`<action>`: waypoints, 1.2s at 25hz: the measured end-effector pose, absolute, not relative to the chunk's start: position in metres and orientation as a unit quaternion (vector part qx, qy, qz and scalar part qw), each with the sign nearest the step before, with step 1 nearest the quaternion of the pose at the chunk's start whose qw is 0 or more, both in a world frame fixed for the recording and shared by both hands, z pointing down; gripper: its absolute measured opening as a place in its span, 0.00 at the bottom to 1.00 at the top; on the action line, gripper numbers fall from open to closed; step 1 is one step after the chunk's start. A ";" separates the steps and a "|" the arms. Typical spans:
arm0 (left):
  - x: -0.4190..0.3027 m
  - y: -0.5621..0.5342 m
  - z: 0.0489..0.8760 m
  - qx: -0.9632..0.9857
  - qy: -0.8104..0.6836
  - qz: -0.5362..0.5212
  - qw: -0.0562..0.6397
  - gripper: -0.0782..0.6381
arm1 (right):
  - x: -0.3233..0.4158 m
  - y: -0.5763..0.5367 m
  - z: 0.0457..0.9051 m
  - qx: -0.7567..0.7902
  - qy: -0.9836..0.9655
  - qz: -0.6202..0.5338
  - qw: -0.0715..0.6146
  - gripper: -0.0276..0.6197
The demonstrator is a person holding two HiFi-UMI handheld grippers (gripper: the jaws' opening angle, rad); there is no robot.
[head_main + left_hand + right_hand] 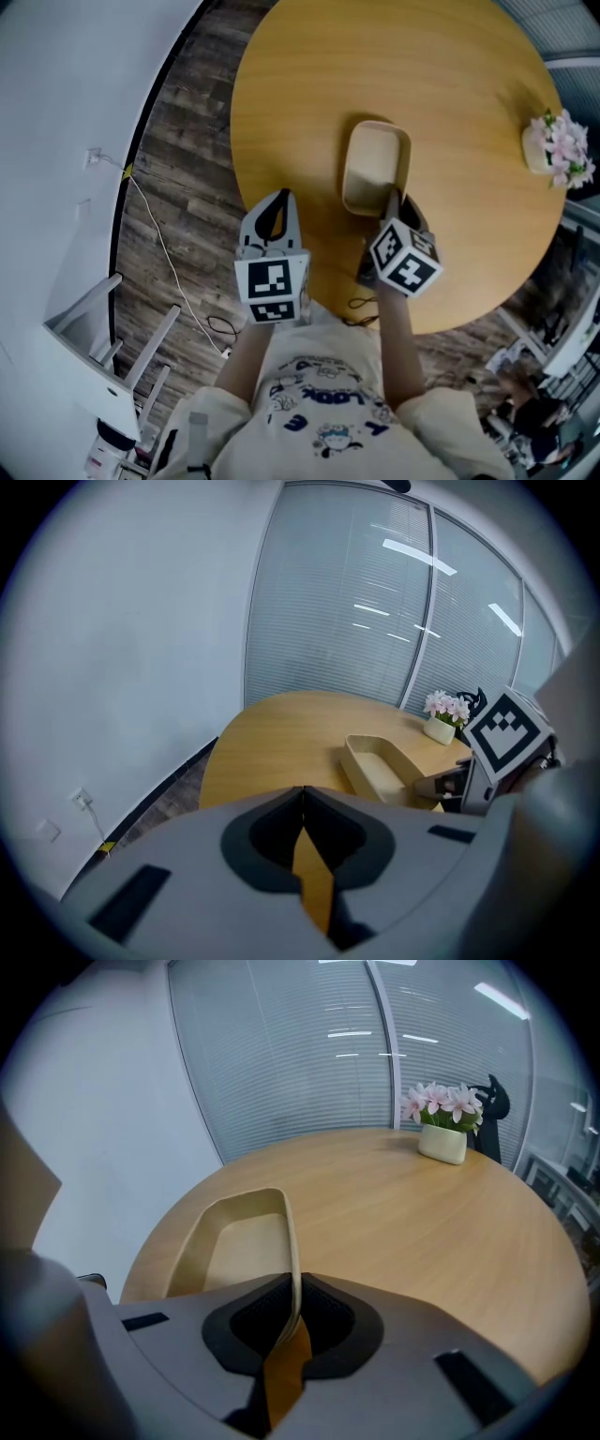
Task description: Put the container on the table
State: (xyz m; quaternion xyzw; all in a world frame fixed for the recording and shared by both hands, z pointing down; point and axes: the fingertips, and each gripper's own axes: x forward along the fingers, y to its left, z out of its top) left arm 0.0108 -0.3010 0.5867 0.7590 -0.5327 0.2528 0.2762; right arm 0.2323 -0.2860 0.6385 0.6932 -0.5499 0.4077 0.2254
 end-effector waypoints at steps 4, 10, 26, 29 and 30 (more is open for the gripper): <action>0.011 -0.299 0.583 0.759 -0.535 0.251 0.273 0.11 | 0.233 -0.285 0.637 0.694 -0.553 0.407 0.218 0.07; 0.012 -0.299 0.566 0.765 -0.540 0.237 0.259 0.11 | 0.238 -0.289 0.617 0.705 -0.562 0.385 0.196 0.11; 0.002 -0.305 0.460 0.795 -0.558 0.150 0.184 0.11 | 0.208 -0.286 0.485 0.720 -0.640 0.238 0.123 0.11; 0.000 -0.304 0.439 0.800 -0.561 0.131 0.167 0.11 | 0.204 -0.284 0.459 0.721 -0.649 0.214 0.109 0.11; 0.000 -0.304 0.432 0.802 -0.561 0.125 0.162 0.11 | 0.203 -0.283 0.451 0.722 -0.652 0.206 0.105 0.11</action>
